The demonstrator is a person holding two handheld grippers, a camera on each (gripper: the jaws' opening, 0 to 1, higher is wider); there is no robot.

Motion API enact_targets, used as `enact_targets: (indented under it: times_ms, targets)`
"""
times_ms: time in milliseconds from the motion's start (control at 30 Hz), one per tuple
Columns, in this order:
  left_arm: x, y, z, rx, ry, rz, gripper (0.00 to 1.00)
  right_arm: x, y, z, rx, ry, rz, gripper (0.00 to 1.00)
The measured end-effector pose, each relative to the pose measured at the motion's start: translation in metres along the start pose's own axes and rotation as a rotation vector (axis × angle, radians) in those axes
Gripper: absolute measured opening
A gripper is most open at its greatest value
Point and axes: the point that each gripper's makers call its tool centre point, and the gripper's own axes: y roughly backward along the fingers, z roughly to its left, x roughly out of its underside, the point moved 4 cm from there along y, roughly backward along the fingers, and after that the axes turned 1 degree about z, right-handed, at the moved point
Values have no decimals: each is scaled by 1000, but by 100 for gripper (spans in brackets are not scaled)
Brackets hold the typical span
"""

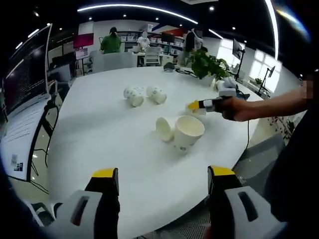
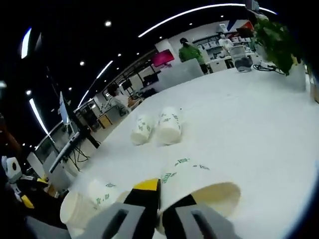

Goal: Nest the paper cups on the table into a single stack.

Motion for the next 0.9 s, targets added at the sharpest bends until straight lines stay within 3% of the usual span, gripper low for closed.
enact_targets:
  times_ms: [733,900]
  targets:
    - [-8,-4,7,13,22,-66,72,-19,19,25,-61,182,80,0]
    - [-10,-5,9,17,30,-75,72,-9,23,39,-99,297,161,0]
